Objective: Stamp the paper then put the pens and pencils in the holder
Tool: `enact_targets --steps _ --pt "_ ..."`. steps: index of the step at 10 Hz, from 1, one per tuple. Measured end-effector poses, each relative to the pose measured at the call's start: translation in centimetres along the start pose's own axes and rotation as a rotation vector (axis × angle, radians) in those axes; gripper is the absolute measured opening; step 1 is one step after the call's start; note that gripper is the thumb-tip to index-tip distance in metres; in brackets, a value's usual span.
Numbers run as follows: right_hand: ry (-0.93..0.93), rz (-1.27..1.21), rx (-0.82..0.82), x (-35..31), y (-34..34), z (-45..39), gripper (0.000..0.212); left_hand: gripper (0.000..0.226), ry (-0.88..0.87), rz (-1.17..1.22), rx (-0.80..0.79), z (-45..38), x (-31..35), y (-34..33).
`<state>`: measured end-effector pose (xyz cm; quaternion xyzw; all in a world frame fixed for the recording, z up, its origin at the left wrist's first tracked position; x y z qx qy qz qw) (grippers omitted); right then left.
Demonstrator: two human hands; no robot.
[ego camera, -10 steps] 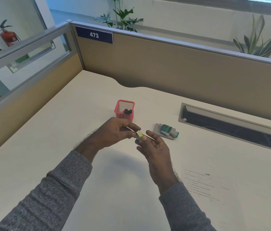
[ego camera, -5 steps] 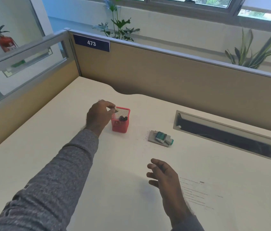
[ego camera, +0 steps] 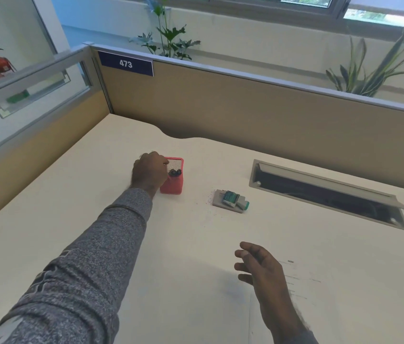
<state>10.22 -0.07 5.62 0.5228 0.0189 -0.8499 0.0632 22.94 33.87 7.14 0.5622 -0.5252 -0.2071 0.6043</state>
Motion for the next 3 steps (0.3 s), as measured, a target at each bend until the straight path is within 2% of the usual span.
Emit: enact_targets --steps 2,3 --pt "0.058 0.095 0.058 -0.4 2.6 0.7 0.014 0.027 -0.068 0.026 0.12 2.2 2.0 2.7" --pt "0.129 0.244 0.096 0.2 4.2 1.4 0.015 0.023 -0.13 -0.031 0.215 6.8 3.3 2.9"
Point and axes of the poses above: each hand's wrist, its own z-axis away from the middle knuckle, its own y-axis out of the back of the hand, x = y × z, the point moved 3 cm from there along -z, towards the middle knuckle, and after that the axes turned 4 degrees about -y, right-handed, at the moved point
